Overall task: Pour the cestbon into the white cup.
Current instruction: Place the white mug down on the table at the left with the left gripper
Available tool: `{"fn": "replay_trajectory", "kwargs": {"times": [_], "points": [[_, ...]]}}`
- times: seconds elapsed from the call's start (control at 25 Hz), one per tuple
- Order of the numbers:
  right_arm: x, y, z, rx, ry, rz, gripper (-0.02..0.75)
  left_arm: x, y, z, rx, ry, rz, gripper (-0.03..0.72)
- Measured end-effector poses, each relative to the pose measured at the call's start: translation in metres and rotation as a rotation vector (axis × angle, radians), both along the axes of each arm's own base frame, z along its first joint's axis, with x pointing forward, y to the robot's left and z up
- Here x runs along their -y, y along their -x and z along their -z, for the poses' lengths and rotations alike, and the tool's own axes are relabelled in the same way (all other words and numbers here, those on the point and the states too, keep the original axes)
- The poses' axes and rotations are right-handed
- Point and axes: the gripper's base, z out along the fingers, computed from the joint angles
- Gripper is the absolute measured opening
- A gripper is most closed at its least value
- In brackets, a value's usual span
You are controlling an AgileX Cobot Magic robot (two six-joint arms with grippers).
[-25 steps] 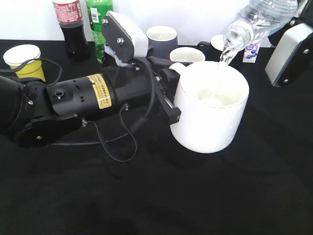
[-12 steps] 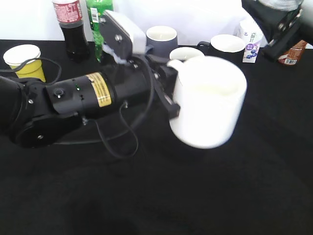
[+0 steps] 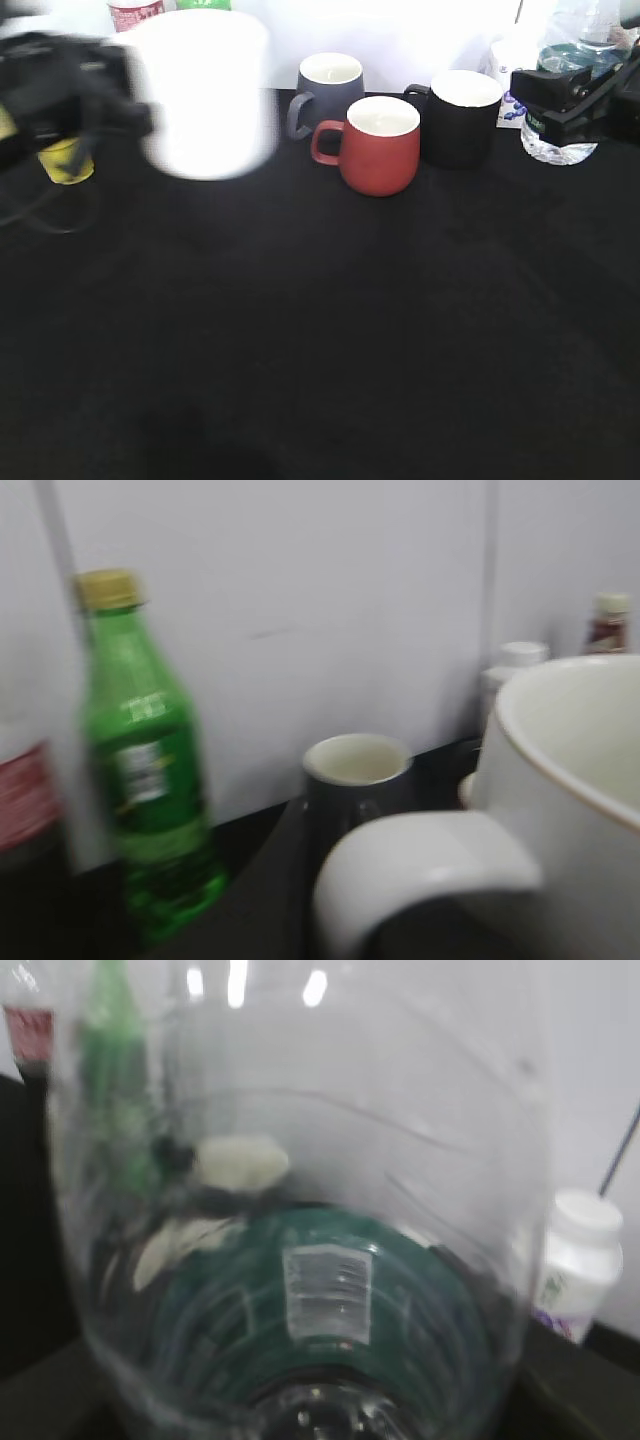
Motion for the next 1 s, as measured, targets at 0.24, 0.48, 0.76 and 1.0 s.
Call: {"fn": "replay_trajectory", "kwargs": {"times": [0.24, 0.48, 0.76, 1.0], "points": [[0.000, 0.000, 0.000, -0.001, -0.003, 0.003, 0.486, -0.022, -0.009, 0.025, 0.003, -0.040, -0.073, 0.065], [0.000, 0.000, 0.000, -0.002, -0.003, 0.004, 0.486, -0.013, -0.032, 0.084, -0.073, 0.039, -0.127, 0.065], [0.000, 0.000, 0.000, -0.004, -0.003, 0.004, 0.486, 0.013, -0.086, 0.124, -0.061, 0.034, -0.154, 0.065], [0.000, 0.000, 0.000, -0.004, -0.003, 0.004, 0.486, 0.019, -0.106, 0.133, -0.017, -0.014, -0.153, 0.066]]}}
